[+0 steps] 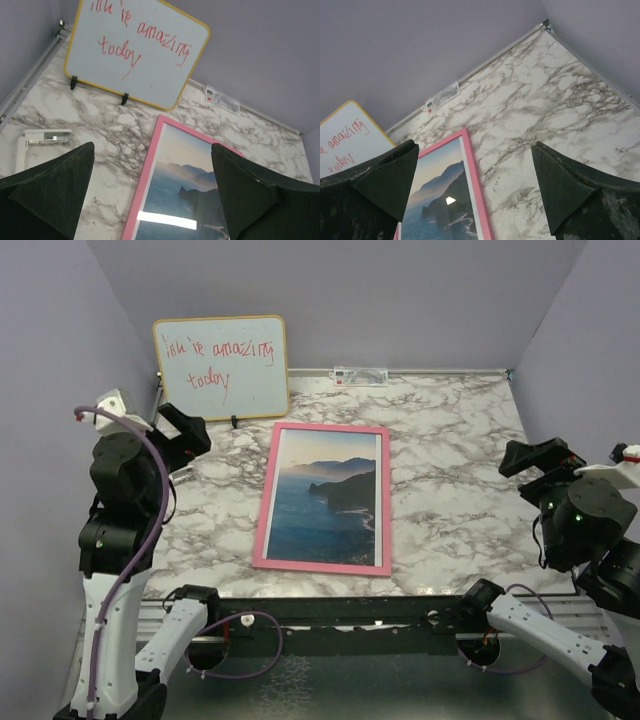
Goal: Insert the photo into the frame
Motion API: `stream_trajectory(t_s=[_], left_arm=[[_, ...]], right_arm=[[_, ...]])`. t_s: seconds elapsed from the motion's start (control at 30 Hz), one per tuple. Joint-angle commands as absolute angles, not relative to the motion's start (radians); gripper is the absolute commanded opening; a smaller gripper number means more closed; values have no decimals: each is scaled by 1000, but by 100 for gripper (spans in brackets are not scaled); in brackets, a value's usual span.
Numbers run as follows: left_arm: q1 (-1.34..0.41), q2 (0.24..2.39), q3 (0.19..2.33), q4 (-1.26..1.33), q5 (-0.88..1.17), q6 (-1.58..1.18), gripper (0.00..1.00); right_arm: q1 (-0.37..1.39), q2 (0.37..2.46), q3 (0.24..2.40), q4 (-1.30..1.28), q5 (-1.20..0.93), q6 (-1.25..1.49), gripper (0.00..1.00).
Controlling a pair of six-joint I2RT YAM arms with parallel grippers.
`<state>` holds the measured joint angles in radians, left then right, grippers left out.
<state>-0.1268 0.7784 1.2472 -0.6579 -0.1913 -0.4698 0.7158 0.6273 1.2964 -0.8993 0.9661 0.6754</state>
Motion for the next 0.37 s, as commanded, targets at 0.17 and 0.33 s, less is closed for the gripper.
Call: stream_trajectory(t_s=[0.17, 0.33], left_arm=[[-129, 721, 1458, -898, -288, -454, 99], [-127, 724, 1514, -948, -241, -489, 99]], right_arm=[[710, 553, 1363, -1008, 1007, 657, 100], [712, 545, 1371, -1038, 974, 682, 100]])
